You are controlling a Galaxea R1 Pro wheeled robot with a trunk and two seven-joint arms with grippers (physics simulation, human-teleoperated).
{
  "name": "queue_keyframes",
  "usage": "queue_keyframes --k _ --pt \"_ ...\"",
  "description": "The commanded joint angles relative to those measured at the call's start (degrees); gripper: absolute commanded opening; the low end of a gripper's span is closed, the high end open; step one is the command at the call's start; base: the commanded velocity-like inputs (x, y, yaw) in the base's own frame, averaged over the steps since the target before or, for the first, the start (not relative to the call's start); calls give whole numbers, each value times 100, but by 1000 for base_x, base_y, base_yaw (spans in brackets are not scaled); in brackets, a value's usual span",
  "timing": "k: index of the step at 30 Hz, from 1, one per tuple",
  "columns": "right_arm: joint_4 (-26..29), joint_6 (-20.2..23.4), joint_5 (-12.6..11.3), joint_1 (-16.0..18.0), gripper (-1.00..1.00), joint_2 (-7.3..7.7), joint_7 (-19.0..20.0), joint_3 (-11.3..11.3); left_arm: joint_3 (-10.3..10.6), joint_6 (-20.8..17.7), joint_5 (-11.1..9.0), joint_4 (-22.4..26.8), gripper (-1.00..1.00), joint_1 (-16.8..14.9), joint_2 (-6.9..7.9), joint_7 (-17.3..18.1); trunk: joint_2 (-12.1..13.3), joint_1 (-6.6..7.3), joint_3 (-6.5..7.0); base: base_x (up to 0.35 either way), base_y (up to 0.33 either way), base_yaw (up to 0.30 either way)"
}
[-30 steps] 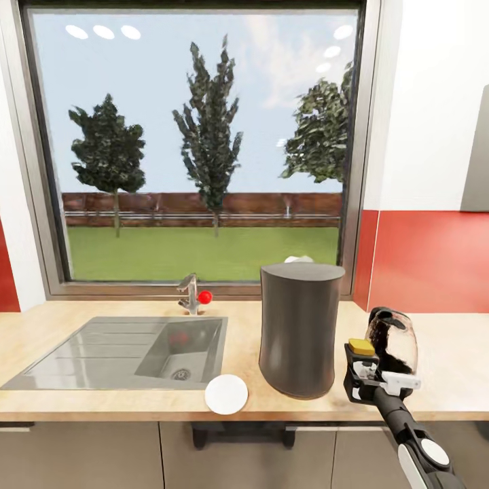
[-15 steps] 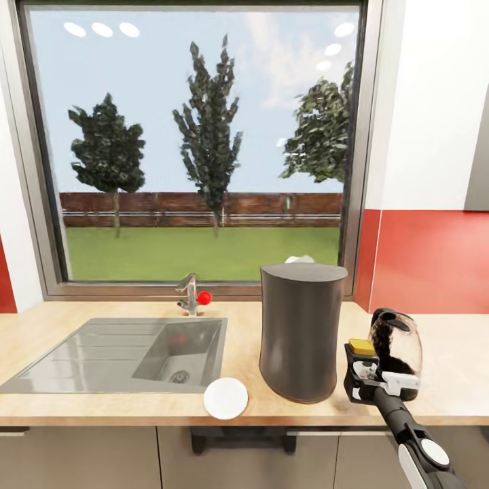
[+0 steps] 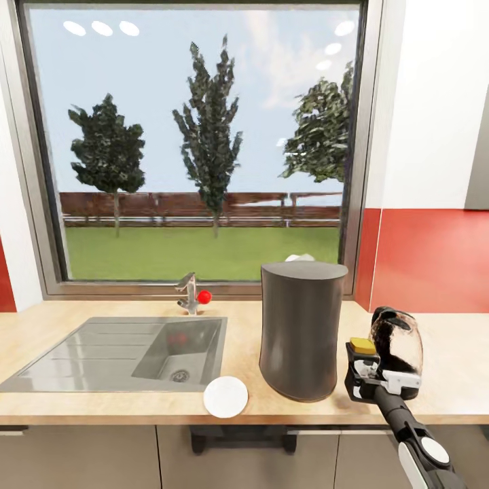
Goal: Set up a coffee station on the kitchen countertop: keep the coffee maker on the countertop, move the bottle of coffee from the kitchen shelf to the counter next to the coffee maker, place a paper coffee filter on top of the coffee maker, put the saucer next to the coffee maker with the coffee cup on the saucer, and place the electric kettle next to the coffee maker.
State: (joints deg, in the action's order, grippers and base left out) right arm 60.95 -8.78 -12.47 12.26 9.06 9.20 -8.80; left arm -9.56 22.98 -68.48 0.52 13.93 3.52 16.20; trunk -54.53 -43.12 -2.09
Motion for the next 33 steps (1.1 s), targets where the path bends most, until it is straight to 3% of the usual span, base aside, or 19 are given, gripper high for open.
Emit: queue_keyframes --k 1,19,33 --pt "-4 -7 -60 4 -100 0 45 -8 -46 -5 -7 5 100 0 -1 41 -48 -24 -26 0 0 0" --pt "-4 -10 -6 5 -100 0 38 -8 -46 -5 -7 6 100 0 -1 41 -769 -419 -349 0 0 0" --pt "-4 -18 -3 4 -100 -6 39 -8 -46 -5 5 6 100 0 -5 41 -1050 -573 -475 0 0 0"
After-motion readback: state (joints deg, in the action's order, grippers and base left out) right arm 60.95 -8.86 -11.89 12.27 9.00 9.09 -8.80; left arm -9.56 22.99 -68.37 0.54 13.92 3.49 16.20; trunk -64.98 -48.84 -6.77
